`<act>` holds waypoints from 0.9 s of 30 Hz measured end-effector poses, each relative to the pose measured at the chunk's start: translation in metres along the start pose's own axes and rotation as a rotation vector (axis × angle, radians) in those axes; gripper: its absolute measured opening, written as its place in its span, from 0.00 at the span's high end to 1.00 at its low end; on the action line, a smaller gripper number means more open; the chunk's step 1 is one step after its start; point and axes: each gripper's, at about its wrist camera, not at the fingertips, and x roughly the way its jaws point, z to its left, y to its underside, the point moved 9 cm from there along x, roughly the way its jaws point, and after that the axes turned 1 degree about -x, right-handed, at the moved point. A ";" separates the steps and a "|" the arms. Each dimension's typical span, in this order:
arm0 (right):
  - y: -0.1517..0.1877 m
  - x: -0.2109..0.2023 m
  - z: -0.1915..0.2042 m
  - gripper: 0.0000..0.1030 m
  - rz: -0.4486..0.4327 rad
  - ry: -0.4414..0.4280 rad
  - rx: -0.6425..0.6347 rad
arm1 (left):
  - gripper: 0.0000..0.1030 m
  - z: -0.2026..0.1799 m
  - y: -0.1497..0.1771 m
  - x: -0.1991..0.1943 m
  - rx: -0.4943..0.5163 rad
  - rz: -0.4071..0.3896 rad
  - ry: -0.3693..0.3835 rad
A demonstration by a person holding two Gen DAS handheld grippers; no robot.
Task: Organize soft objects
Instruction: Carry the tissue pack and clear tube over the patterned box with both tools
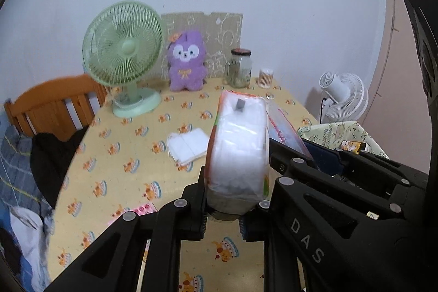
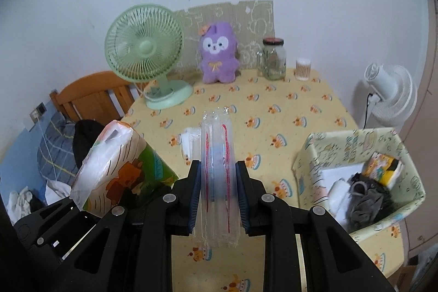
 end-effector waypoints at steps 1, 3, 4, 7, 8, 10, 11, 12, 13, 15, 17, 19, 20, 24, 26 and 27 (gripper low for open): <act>-0.003 -0.004 0.000 0.73 -0.008 0.003 -0.006 | 0.84 -0.002 -0.003 -0.003 0.006 -0.010 -0.001; -0.007 -0.011 -0.001 0.73 -0.018 0.013 -0.026 | 0.84 -0.006 -0.007 -0.008 0.006 -0.021 0.008; -0.010 -0.015 -0.002 0.73 -0.023 0.019 -0.032 | 0.84 -0.008 -0.010 -0.010 0.008 -0.029 0.011; -0.016 -0.026 -0.008 0.73 -0.044 0.030 -0.033 | 0.84 -0.016 -0.017 -0.015 0.012 -0.050 0.019; -0.018 -0.030 -0.010 0.73 -0.053 0.035 -0.033 | 0.84 -0.020 -0.020 -0.016 0.016 -0.057 0.023; -0.022 -0.036 -0.016 0.73 -0.066 0.044 -0.029 | 0.83 -0.026 -0.022 -0.018 0.024 -0.066 0.027; -0.022 -0.038 -0.018 0.73 -0.071 0.048 -0.026 | 0.83 -0.029 -0.023 -0.017 0.026 -0.067 0.031; -0.023 -0.040 -0.022 0.73 -0.074 0.052 -0.023 | 0.83 -0.032 -0.023 -0.018 0.027 -0.067 0.035; -0.024 -0.041 -0.026 0.73 -0.073 0.058 -0.021 | 0.83 -0.035 -0.024 -0.017 0.029 -0.066 0.040; -0.026 -0.043 -0.032 0.73 -0.073 0.067 -0.018 | 0.83 -0.041 -0.025 -0.017 0.031 -0.065 0.047; -0.027 -0.044 -0.038 0.73 -0.072 0.076 -0.011 | 0.82 -0.048 -0.027 -0.016 0.034 -0.070 0.052; -0.029 -0.047 -0.045 0.73 -0.081 0.091 -0.008 | 0.80 -0.054 -0.030 -0.016 0.035 -0.086 0.050; -0.031 -0.049 -0.049 0.73 -0.088 0.095 -0.010 | 0.80 -0.057 -0.032 -0.016 0.035 -0.090 0.051; -0.037 -0.051 -0.066 0.73 -0.095 0.107 -0.020 | 0.80 -0.074 -0.037 -0.011 0.044 -0.087 0.063; -0.038 -0.053 -0.074 0.73 -0.095 0.112 -0.024 | 0.79 -0.084 -0.041 -0.008 0.063 -0.093 0.065; -0.039 -0.053 -0.078 0.73 -0.101 0.110 -0.026 | 0.78 -0.087 -0.043 -0.007 0.067 -0.097 0.061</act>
